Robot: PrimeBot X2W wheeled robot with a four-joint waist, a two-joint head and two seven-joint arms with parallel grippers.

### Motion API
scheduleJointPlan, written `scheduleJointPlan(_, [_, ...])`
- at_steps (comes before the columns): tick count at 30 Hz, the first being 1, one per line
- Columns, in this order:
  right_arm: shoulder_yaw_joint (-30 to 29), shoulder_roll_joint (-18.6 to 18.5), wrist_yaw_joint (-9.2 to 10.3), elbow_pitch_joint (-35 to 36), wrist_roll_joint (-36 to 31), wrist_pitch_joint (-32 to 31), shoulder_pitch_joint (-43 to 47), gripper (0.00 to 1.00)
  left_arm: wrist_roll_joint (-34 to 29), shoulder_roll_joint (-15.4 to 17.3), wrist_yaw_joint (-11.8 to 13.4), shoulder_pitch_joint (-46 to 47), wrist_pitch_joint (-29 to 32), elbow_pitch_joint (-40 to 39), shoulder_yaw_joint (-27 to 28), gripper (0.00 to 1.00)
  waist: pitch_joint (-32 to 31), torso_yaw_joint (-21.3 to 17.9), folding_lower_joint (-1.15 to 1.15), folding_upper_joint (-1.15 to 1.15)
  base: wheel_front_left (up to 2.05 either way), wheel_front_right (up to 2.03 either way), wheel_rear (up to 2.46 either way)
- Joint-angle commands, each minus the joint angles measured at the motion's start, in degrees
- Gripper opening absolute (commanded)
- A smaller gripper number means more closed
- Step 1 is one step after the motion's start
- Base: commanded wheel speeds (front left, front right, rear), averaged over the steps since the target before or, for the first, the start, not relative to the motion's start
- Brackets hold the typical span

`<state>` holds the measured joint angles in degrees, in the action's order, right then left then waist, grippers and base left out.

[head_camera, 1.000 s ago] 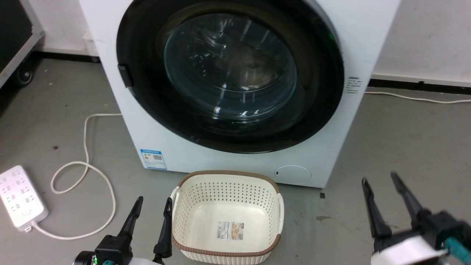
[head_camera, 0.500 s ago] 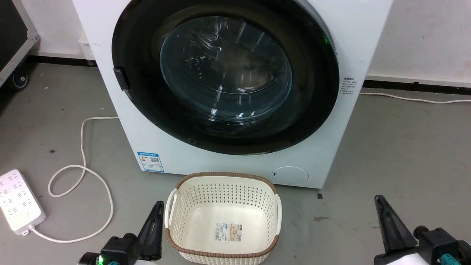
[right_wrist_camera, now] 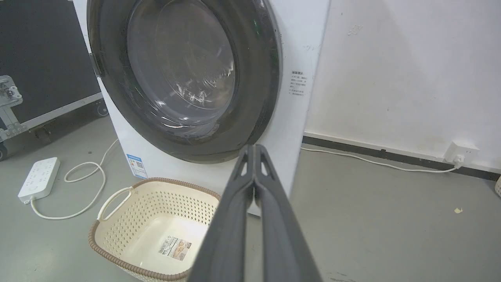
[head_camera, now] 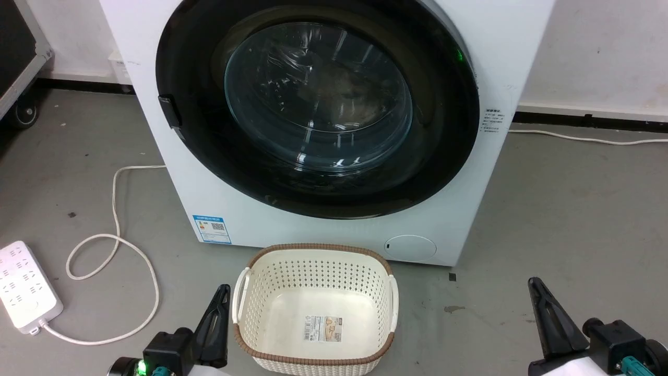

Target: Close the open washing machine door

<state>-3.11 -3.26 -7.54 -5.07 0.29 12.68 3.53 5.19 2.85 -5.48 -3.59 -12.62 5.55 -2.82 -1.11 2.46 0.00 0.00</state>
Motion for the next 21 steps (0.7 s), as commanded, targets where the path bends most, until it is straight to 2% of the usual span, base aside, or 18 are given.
scheduleJointPlan(1, [0.16,0.06,0.01,0.38,-0.04,-0.2,-0.51,0.0,-0.41,0.0,0.22,0.49,0.19,-0.29,0.2,0.0,0.01,-0.02,0.0,0.0,0.0,0.0,0.0])
scheduleJointPlan(21, [0.71,0.12,0.02,1.26,-0.09,-2.55,-1.08,0.0,-1.31,0.01,1.21,1.07,2.53,-1.28,0.69,0.0,0.22,-0.48,0.0,0.0,0.0,0.0,0.0])
